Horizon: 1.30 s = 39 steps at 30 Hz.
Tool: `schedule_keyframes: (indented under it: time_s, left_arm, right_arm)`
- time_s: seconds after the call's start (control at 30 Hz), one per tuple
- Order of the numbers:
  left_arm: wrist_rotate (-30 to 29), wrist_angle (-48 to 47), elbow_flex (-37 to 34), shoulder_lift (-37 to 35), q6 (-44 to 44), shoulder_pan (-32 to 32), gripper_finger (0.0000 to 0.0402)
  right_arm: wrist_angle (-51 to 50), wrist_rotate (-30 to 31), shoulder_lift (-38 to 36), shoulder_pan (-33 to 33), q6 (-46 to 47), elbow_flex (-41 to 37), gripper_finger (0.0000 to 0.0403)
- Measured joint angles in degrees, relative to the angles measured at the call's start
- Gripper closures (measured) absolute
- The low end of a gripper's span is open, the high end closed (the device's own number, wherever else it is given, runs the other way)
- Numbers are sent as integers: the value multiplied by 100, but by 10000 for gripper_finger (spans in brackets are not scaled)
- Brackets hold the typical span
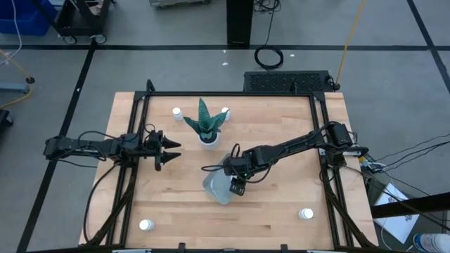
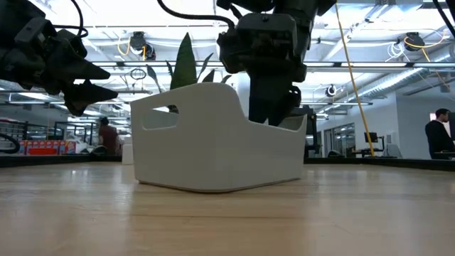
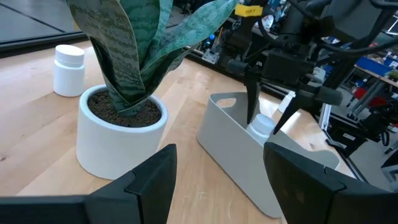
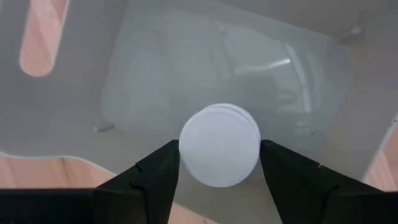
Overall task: Pick and place pill bottles into a basket
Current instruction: Put the white medicine bottle into the gray bin
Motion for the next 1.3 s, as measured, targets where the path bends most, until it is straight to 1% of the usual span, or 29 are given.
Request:
schedule_keyframes:
  time_s: [0.27,0.47,0.8,0.93,1.1,1.17,1.3]
  left_arm:
    - [0,0,0,1,0,0,156]
    - [0,0,0,1,0,0,156]
    - [0,0,0,0,0,0,156]
    - [0,0,0,1,0,0,156]
    - [0,9,0,1,0,0,156]
    - [0,12,0,2,0,0,156]
    - [-1,11,0,2,0,0,156]
  right_arm:
    - [10,-114,1,-2,33,194,170]
    - [13,-114,-1,-2,-9,450,170]
    - [-473,-109,-15,-2,-22,975,171]
    - [-466,-111,-207,-5,9,999,171]
    - [-237,-94,-748,-74,52,1005,172]
    - [-193,60,-1030,-85,1,1005,172]
    - [-171,979,-1711,-19,-50,986,172]
